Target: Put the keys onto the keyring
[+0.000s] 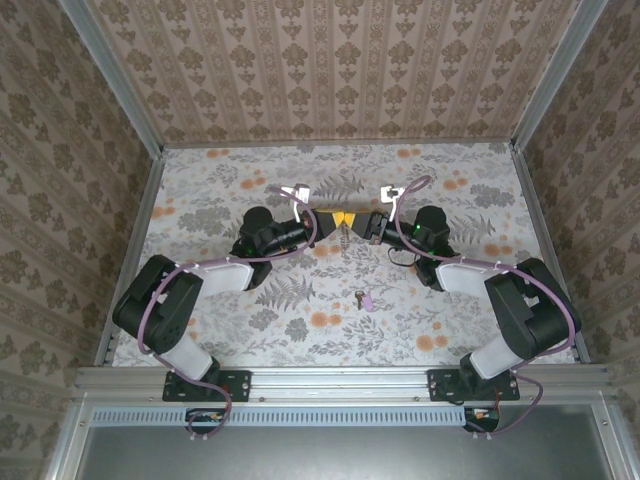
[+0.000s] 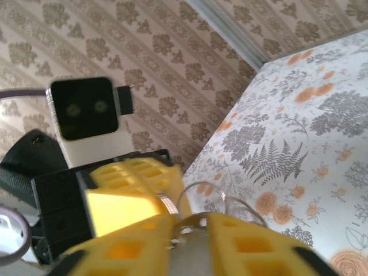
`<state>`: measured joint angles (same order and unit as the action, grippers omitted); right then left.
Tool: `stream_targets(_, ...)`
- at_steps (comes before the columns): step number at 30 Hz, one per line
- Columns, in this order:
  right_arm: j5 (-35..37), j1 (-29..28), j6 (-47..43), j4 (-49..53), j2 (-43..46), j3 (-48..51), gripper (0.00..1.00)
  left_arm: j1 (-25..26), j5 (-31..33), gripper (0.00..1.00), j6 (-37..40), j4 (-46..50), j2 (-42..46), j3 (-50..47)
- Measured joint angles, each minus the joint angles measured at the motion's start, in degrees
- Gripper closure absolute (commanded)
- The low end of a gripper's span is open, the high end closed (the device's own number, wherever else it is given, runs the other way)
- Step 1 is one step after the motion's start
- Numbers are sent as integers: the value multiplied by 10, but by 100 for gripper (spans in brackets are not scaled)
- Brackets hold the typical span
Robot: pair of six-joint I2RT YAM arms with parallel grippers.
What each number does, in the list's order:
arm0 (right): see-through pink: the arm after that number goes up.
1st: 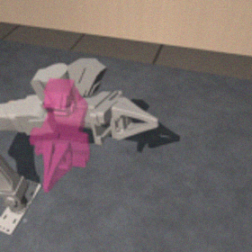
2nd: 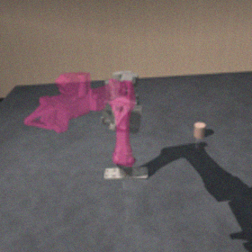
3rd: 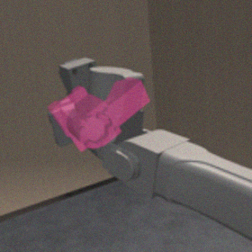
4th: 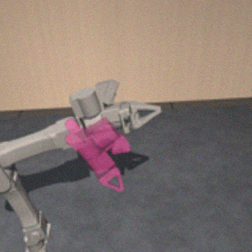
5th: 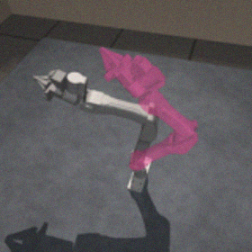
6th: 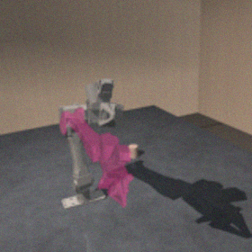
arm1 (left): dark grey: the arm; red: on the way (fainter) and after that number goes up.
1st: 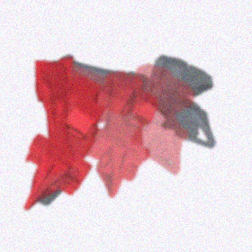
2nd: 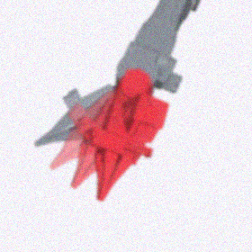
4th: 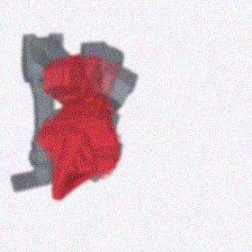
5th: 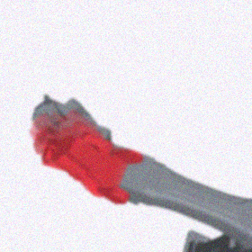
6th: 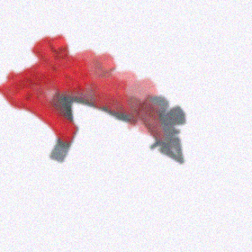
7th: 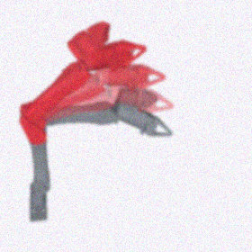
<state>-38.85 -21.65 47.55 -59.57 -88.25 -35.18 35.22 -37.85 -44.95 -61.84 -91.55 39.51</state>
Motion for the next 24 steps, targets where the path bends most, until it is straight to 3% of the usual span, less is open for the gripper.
stream_targets(13,-1,39,-34,76,99,23,57,-24,-71,100,37,49,0,23)
stream_targets(24,-52,39,-48,88,103,23,61,-31,-178,100,67,115,0,69)
